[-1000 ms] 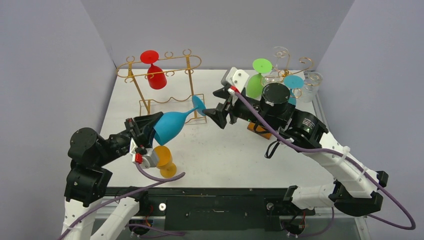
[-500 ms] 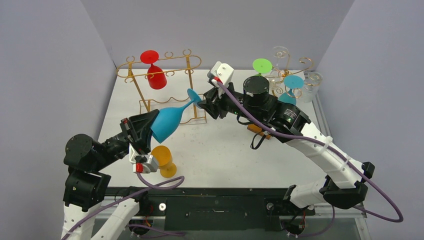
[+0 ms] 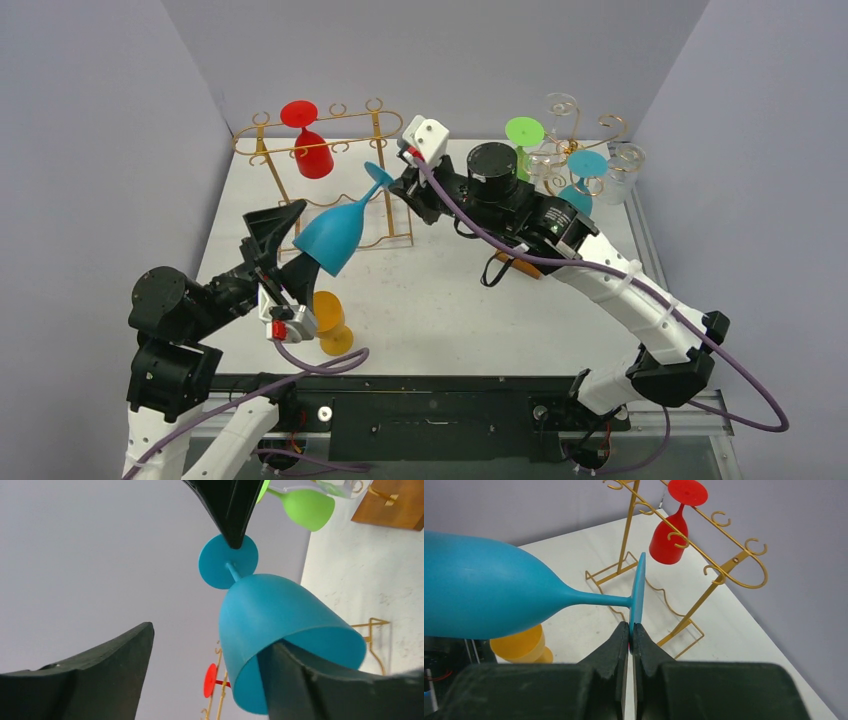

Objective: Place the wine glass upside down on the wine glass rack
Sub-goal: Turn the wine glass upside down at the wine rack.

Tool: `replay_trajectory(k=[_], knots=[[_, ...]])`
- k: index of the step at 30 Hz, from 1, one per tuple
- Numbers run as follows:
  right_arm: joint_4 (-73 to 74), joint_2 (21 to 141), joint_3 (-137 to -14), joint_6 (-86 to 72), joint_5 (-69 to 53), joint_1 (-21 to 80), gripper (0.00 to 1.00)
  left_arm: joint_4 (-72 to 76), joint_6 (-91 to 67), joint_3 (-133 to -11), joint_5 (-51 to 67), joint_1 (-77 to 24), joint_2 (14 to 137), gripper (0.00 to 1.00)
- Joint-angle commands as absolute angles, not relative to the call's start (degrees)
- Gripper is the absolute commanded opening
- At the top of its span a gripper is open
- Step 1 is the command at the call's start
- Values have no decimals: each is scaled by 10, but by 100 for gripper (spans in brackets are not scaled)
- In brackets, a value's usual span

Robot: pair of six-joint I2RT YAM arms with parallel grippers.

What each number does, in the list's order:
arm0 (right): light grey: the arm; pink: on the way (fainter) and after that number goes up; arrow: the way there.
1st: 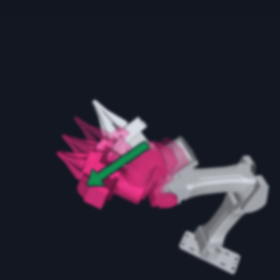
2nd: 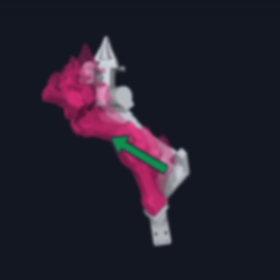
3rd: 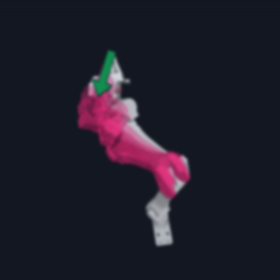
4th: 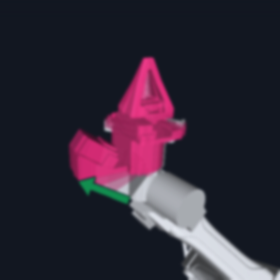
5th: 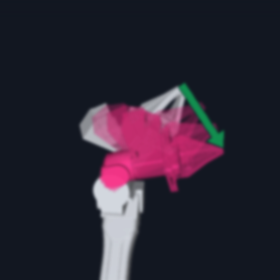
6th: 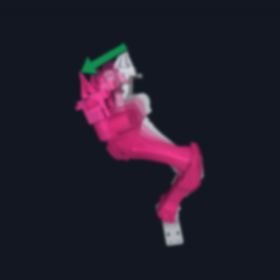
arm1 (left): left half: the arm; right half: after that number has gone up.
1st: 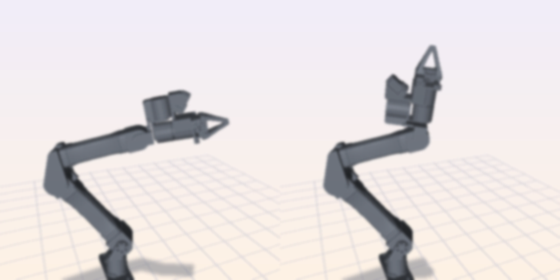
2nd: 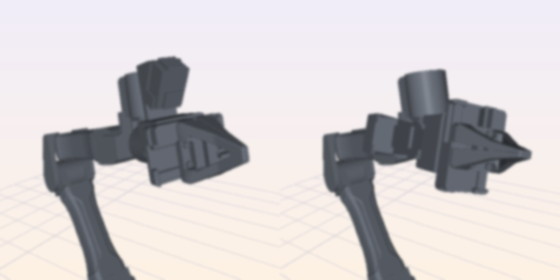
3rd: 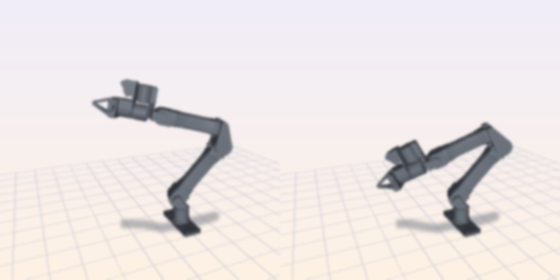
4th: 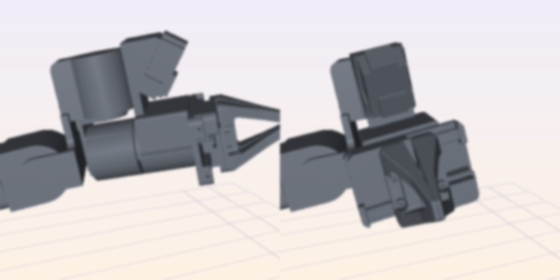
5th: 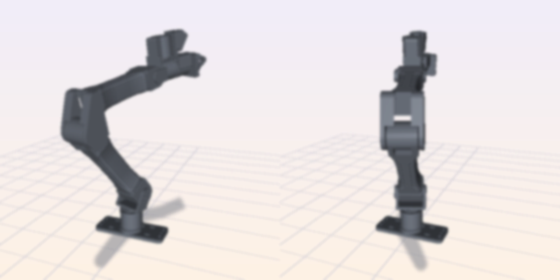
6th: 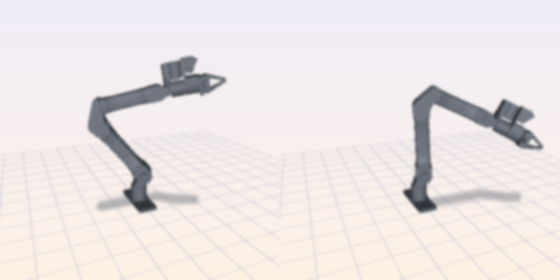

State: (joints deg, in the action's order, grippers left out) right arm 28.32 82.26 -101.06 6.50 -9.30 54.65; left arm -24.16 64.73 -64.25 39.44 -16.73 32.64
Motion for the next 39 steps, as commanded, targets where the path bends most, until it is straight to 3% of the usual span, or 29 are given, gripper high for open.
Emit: replay_trajectory(k=[1,5,11,16,27,39], knots=[[226,831,-1054,118,-32,536,0,-240,621,-655,385,-167,325,82],[205,849,-1092,175,22,533,0,-292,634,-676,364,-167,327,98],[111,878,-1105,335,148,540,0,-321,608,-707,301,-167,324,96],[-25,931,-1105,462,245,546,0,-292,409,-774,178,-167,355,96],[-200,1131,-1242,658,250,523,0,-372,95,-914,-35,-167,468,96],[-286,1159,-1274,589,224,477,0,-358,89,-889,-18,-166,484,96]])
